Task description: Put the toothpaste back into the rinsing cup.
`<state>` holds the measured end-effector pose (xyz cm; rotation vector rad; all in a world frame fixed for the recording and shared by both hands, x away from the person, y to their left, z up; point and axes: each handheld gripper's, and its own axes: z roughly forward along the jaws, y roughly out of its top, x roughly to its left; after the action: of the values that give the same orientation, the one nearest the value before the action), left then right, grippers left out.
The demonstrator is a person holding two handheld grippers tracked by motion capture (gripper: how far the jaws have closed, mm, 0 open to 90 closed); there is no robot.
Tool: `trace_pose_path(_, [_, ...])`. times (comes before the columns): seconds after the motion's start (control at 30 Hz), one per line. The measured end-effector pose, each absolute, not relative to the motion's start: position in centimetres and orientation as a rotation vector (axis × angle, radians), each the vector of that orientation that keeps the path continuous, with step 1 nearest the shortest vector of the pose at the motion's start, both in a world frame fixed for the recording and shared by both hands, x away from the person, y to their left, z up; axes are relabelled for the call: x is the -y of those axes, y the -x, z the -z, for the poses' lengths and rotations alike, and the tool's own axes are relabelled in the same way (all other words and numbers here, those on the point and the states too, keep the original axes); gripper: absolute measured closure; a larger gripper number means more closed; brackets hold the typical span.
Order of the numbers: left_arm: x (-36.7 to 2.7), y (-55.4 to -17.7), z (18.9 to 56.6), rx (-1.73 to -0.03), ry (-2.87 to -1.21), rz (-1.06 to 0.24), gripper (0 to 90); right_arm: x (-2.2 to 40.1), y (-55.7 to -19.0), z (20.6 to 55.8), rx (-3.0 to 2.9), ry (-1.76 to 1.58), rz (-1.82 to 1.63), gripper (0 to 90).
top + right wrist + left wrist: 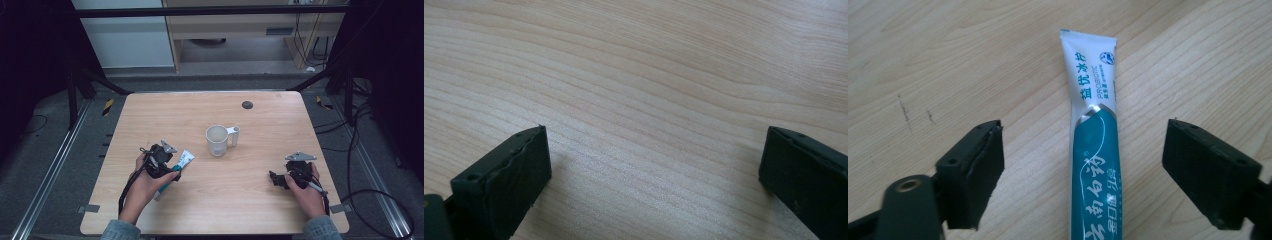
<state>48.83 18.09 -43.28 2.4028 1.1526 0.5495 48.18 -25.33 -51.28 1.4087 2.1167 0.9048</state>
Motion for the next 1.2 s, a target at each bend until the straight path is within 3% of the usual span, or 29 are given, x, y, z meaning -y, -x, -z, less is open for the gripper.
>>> trace_pose_path(0.43, [-16.9, -49.2, 43.4, -1.152, -2.446, -0.505, 25.6, 25.3, -48.1, 51.3, -2.113, -1.411, -0.905, 0.5])
trace_pose_path(0.7, [-16.6, -49.5, 43.9, -1.153, -2.47, -0.484, 35.7, 25.3, -48.1, 51.3, -2.114, -1.41, -0.904, 0.5])
trace_pose_path(1.0, [-17.2, -50.6, 44.8, -1.212, -2.409, -0.427, 43.2, 25.3, -48.1, 51.3, -2.114, -1.411, -0.904, 0.5])
trace_pose_path(1.2, [-16.9, -50.8, 44.9, -1.216, -2.406, -0.435, 43.3, 25.3, -48.1, 51.3, -2.114, -1.409, -0.902, 0.5])
